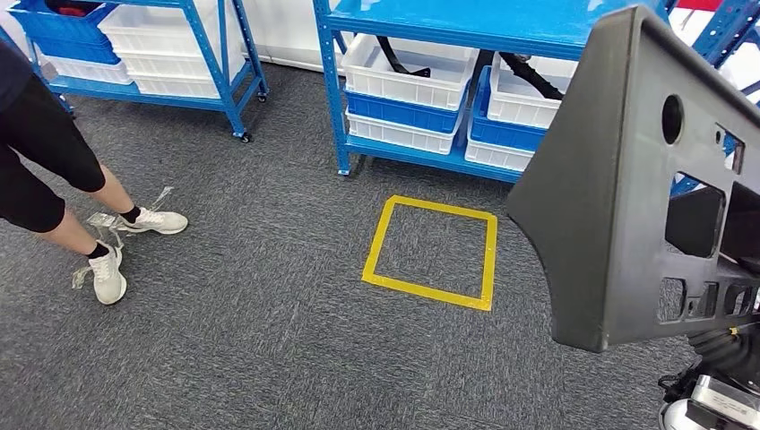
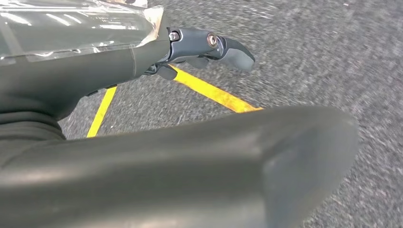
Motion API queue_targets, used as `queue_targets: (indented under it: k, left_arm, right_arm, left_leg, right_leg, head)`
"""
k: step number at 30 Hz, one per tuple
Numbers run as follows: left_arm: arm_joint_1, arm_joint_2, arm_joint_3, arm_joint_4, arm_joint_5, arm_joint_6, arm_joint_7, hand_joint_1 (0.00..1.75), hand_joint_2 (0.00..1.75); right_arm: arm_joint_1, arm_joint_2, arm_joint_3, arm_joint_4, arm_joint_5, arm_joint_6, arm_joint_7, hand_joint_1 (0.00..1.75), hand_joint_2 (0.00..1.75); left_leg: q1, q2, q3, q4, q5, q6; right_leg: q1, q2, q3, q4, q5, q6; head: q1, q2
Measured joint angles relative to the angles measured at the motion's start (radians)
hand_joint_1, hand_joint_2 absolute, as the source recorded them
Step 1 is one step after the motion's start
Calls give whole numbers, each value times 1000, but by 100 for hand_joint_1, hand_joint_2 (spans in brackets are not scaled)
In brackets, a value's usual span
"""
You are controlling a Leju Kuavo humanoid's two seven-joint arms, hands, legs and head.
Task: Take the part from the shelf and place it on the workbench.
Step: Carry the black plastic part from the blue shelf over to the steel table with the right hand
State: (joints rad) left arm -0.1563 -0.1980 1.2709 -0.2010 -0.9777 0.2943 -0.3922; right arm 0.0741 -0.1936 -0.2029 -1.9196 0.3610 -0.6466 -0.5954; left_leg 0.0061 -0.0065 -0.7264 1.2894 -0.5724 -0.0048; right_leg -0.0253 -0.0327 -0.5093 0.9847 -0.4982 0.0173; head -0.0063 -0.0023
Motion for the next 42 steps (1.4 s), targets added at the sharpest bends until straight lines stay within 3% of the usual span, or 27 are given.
queue_targets:
  k: [1, 3, 5, 8, 10, 13, 14, 15, 16, 18, 19, 21, 23, 25, 26, 28, 30, 31, 32, 33, 35, 38, 40, 42]
  left_arm:
    - [0, 0, -1, 0, 0, 0, 0, 0, 0]
    - [0, 1, -3, 0, 0, 0, 0, 0, 0]
    - [-1, 2, -6, 0, 0, 0, 0, 0, 0]
    - [0, 2, -8, 0, 2, 1, 0, 0, 0]
    - [0, 2, -8, 0, 4, 3, 0, 0, 0]
    - [-2, 1, -8, 0, 7, 3, -1, 0, 0]
    - [-1, 1, -8, 0, 9, 3, -1, 0, 0]
    - [-1, 1, -8, 0, 11, 4, -2, 0, 0]
    - [0, 1, -8, 0, 12, 4, -2, 0, 0]
    - [0, 0, -8, 0, 15, 6, -2, 0, 0]
    - [0, 0, -8, 0, 16, 7, -3, 0, 0]
    - [0, 1, -8, 0, 20, 9, -4, 0, 0]
    - [2, 2, -8, 0, 25, 10, -4, 0, 0]
    - [4, 2, -8, 0, 27, 12, -5, 0, 0]
    - [3, 2, -8, 0, 27, 12, -5, 0, 0]
    - [3, 2, -8, 0, 27, 12, -6, 0, 0]
    - [4, 2, -8, 0, 27, 12, -6, 0, 0]
    - [5, 2, -8, 0, 28, 13, -6, 0, 0]
    - [5, 2, -8, 0, 28, 14, -7, 0, 0]
    - [5, 3, -8, 0, 28, 15, -8, 0, 0]
    - [4, 4, -8, 0, 29, 17, -10, 0, 0]
    - [4, 5, -8, 0, 29, 17, -12, 0, 0]
    - [4, 6, -8, 0, 29, 17, -12, 0, 0]
    - [4, 7, -8, -1, 29, 18, -13, 0, 0]
  right_arm:
    - [0, 2, 0, 0, 0, 0, 0, 175, 175]
    - [0, 3, 0, 0, -1, 0, 0, 175, 175]
    - [-2, 2, -1, 0, -5, 1, 2, 175, 175]
    - [-12, -2, -2, 0, -10, 7, 10, 175, 175]
    - [-18, -6, -3, 1, -12, 12, 15, 175, 175]
    - [-23, -12, -6, 5, -12, 15, 21, 175, 175]
    - [-24, -13, -6, 8, -12, 16, 23, 175, 175]
    - [-26, -14, -6, 12, -12, 17, 25, 175, 175]
    - [-30, -15, -6, 16, -12, 19, 26, 175, 175]
    - [-43, -16, -5, 22, -10, 23, 28, 175, 175]
    - [-51, -17, -4, 27, -10, 25, 30, 175, 175]
    - [-66, -17, -1, 36, -10, 31, 33, 175, 175]
    - [-81, -16, 2, 46, -8, 36, 35, 175, 175]
    - [-95, -16, 3, 55, -7, 38, 37, 175, 175]
    - [-100, -15, 4, 58, -7, 38, 37, 175, 175]
    - [-105, -15, 4, 65, -6, 39, 38, 175, 175]
    - [-107, -14, 7, 72, -6, 39, 38, 175, 175]
    - [-109, -13, 9, 75, -5, 39, 38, 175, 175]
    - [-113, -12, 10, 79, -3, 39, 38, 175, 175]
    - [-117, -11, 12, 82, -1, 39, 38, 175, 175]
    - [-126, -9, 14, 88, 2, 38, 39, 175, 175]
    - [-127, -7, 17, 96, 0, 36, 39, 175, 175]
    - [-124, -5, 18, 100, -5, 35, 36, 175, 175]
    - [-122, -5, 18, 104, -11, 35, 32, 175, 175]
  left_leg:
    - [2, 4, 20, -32, 22, -1]
    - [4, 30, 100, -172, 80, 1]
    - [0, 53, 153, -271, 107, 10]
    - [-8, 43, 152, -288, 111, 29]
    - [-5, 33, 151, -296, 120, 45]
    - [-4, 15, 144, -299, 127, 58]
    - [-5, 7, 143, -298, 128, 58]
    - [-4, 0, 142, -298, 130, 58]
    - [-3, -7, 142, -297, 130, 57]
    - [0, -21, 141, -292, 131, 50]
    - [-1, -27, 139, -288, 130, 45]
    - [-4, -35, 134, -283, 131, 33]
    - [-3, -39, 129, -284, 136, 21]
    - [0, -28, 117, -260, 117, 11]
    - [2, -19, 100, -220, 91, 7]
    - [3, -5, 40, -87, 20, 1]
    - [4, -1, -2, 6, -11, -1]
    - [4, 0, 5, -4, 2, 1]
    - [4, 2, 34, -54, 30, 4]
    - [3, 8, 74, -126, 63, 9]
    - [-2, 23, 140, -247, 100, 18]
    - [-11, 21, 150, -280, 105, 30]
    - [-10, 13, 151, -291, 114, 43]
    - [-6, 7, 152, -299, 122, 54]
  right_leg:
    - [0, -10, 1, 0, 0, 0]
    - [1, -26, 3, 0, -1, 2]
    - [8, -37, 2, 2, -3, 9]
    - [11, -49, -2, 3, -4, 26]
    - [8, -25, -19, 37, -27, 30]
    - [6, 22, -105, 223, -110, 23]
    - [6, 26, -132, 280, -127, 25]
    - [4, 27, -143, 303, -128, 31]
    - [2, 28, -133, 282, -112, 40]
    - [-5, 34, -69, 145, -55, 61]
    - [-7, 40, -41, 80, -31, 65]
    - [-5, 47, -14, 20, -12, 56]
    - [-3, 43, -15, 22, -5, 38]
    - [-6, 37, -17, 21, 2, 22]
    - [-8, 33, -18, 19, 4, 15]
    - [-4, 23, -23, 20, 6, 5]
    - [1, 13, -27, 20, 7, 3]
    - [2, 9, -27, 20, 7, 3]
    - [3, 5, -26, 20, 7, 3]
    - [3, 1, -25, 20, 7, 3]
    - [10, -5, -25, 22, 5, 6]
    - [14, -16, -26, 18, 7, 18]
    - [11, -11, -37, 36, -6, 25]
    - [10, 10, -83, 130, -54, 22]
  head:
    - [0, 0]
    - [0, 0]
    - [1, 0]
    - [5, 0]
    - [7, 0]
    - [10, 0]
    - [10, 0]
    - [10, 0]
    - [10, 0]
    - [11, 0]
    - [11, 0]
    - [9, 0]
    - [7, 0]
    - [6, 0]
    - [5, 0]
    - [2, 0]
    - [3, 0]
    - [3, 0]
    - [3, 0]
    - [2, 0]
    - [3, 0]
    - [5, 0]
    - [4, 0]
    - [8, 0]
